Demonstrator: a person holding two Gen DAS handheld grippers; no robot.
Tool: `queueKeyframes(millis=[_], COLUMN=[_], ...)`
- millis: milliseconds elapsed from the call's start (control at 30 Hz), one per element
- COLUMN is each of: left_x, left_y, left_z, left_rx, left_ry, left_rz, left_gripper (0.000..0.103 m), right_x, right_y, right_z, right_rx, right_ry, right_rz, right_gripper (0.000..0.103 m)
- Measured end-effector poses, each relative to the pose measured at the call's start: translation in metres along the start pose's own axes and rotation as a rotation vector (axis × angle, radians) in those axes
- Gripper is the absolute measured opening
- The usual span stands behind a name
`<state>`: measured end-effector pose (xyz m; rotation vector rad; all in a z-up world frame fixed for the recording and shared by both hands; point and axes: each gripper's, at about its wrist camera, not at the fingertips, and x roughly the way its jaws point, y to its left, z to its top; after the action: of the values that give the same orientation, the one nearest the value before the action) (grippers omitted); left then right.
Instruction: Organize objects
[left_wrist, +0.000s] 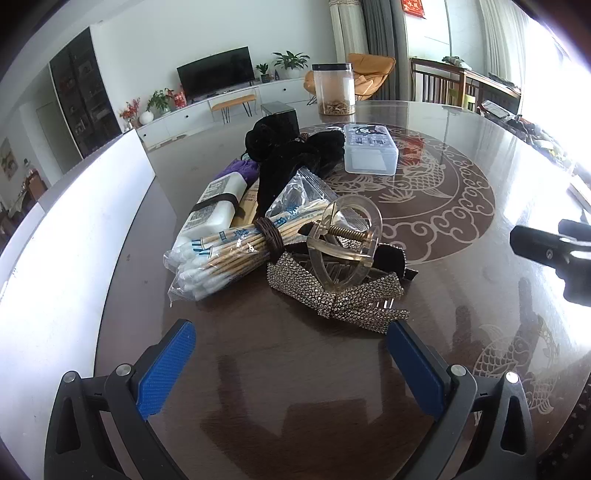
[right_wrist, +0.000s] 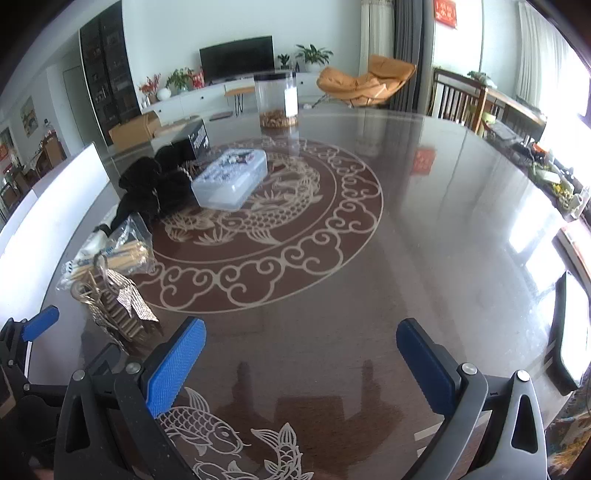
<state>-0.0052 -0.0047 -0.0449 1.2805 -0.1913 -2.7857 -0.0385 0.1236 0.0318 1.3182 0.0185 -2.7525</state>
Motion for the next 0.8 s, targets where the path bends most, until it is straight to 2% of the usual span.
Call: queueKeyframes(millis=[800], left_x=[0.0038], left_y=[0.0023], left_z=[-0.0005], left_rx=[-0.021], left_ry=[0.019], left_rz=[-0.017], left_gripper=[0.103], right_x=[0.0101], right_y=[-0.005], right_z=[-0.0019], right_rx=[0.02], right_ry=[0.048], right_rz=[0.013], right_gripper=[0.103])
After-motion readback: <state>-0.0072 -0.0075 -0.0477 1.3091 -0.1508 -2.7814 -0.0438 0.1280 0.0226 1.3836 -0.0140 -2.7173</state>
